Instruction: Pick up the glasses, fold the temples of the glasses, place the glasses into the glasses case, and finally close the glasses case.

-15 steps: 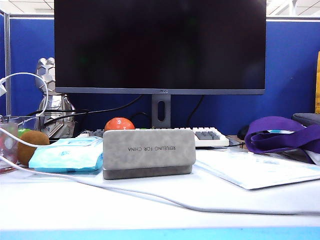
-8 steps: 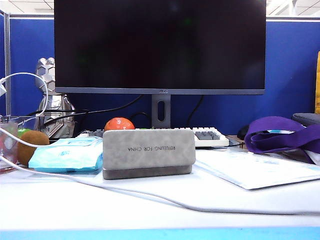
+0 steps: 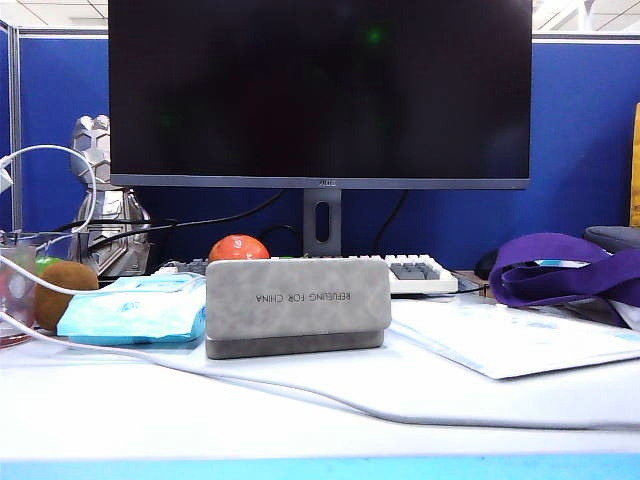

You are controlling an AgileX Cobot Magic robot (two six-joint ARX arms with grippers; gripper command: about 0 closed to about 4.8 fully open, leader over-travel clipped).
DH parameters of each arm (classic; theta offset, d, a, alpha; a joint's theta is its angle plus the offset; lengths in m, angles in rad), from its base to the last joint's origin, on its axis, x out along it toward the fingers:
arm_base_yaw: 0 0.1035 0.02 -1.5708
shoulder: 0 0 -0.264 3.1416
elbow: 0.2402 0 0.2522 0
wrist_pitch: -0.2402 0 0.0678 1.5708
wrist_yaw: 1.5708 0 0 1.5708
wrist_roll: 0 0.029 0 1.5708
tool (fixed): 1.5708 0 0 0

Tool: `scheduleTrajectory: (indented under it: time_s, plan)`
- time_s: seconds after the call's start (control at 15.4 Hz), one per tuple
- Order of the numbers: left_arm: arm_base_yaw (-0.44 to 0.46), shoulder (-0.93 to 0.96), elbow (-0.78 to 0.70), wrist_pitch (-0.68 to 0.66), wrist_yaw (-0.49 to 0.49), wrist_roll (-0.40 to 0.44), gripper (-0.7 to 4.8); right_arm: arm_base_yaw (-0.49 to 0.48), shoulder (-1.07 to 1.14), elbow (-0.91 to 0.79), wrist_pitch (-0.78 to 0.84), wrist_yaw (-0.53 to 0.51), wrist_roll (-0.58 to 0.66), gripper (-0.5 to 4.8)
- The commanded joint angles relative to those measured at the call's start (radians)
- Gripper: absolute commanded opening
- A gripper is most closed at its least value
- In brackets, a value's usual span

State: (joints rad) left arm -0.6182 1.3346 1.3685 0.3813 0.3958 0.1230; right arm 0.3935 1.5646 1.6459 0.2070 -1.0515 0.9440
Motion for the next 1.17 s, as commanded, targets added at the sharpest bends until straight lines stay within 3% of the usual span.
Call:
scheduleTrajectory:
  time_s: [0.07,0.26,0.59,0.78,0.85,0.91,1.11,1.17]
  plan:
    - [0.000,0.001,0.002,-0.014,-0.037,0.000,-0.06,0.008,-0.016,0.004,0.060,-0.024,-0.006,-0.01]
    - [0.000,-0.015,0.002,0.015,-0.035,0.000,-0.06,0.005,-0.016,0.004,-0.010,0.034,-0.042,-0.01]
    - [0.002,-0.049,0.002,-0.172,-0.109,0.000,-0.06,-0.100,-0.015,0.004,-0.292,0.179,-0.255,-0.01]
    - [0.002,-0.032,0.002,-0.412,-0.294,0.000,-0.06,-0.202,-0.016,0.004,-0.422,0.224,-0.355,-0.01]
    - [0.003,-0.009,0.002,-0.517,-0.304,0.000,-0.06,-0.226,-0.017,0.004,-0.436,0.224,-0.381,-0.01]
    - [0.003,0.012,0.001,-0.576,-0.295,0.000,-0.06,-0.247,-0.018,0.004,-0.447,0.224,-0.402,-0.01]
    - [0.002,0.131,0.001,-0.745,-0.136,0.001,-0.02,-0.278,-0.024,0.005,-0.482,0.233,-0.450,-0.01]
    - [0.002,0.174,0.001,-0.771,-0.116,0.000,0.62,-0.282,-0.026,0.005,-0.499,0.239,-0.457,-0.01]
